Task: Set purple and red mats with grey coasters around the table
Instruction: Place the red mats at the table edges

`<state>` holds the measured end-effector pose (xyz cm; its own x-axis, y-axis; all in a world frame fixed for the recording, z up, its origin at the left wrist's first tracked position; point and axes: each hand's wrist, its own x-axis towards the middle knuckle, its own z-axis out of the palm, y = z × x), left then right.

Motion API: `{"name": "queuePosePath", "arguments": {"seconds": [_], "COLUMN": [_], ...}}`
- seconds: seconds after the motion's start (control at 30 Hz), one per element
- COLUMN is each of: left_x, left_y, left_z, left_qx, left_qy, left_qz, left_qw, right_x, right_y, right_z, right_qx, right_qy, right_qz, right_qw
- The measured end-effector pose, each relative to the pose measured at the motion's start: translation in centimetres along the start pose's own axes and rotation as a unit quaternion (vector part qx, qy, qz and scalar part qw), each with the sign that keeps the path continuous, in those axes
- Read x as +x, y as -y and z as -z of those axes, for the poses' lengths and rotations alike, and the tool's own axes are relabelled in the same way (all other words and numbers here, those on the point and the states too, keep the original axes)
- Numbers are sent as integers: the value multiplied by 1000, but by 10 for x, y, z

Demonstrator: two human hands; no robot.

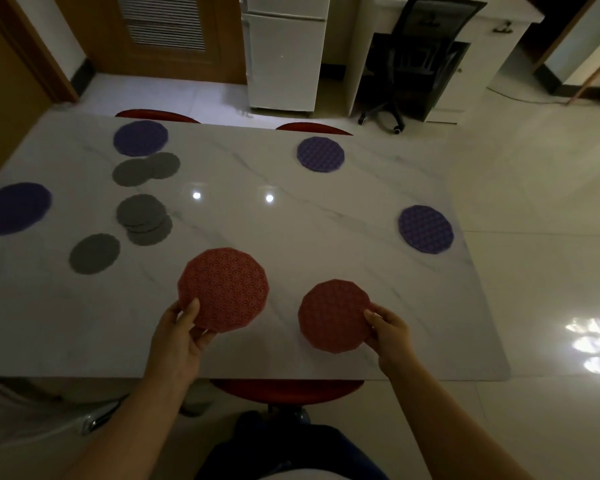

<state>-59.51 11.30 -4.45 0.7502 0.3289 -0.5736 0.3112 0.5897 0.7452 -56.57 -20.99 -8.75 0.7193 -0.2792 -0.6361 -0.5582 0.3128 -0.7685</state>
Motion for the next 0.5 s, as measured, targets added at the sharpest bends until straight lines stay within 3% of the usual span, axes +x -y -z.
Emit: {"name": "queuePosePath", "arguments": {"seconds": [0.27, 0.5], "left_x": [-6, -9], "left_y": [9, 8], "left_z": [9, 9], "left_qx": [6, 27], "left_qy": [-24, -26], "left_qz": [11, 13], "left_qw": [1000, 999], "right_x": [13, 22], "right_y": [-34, -36], "right_z": [-10, -14], "right_qx": [-57, -222], "right_qy": [-28, -38], "right_qz": [-34, 35], "right_qw": [997, 974]}}
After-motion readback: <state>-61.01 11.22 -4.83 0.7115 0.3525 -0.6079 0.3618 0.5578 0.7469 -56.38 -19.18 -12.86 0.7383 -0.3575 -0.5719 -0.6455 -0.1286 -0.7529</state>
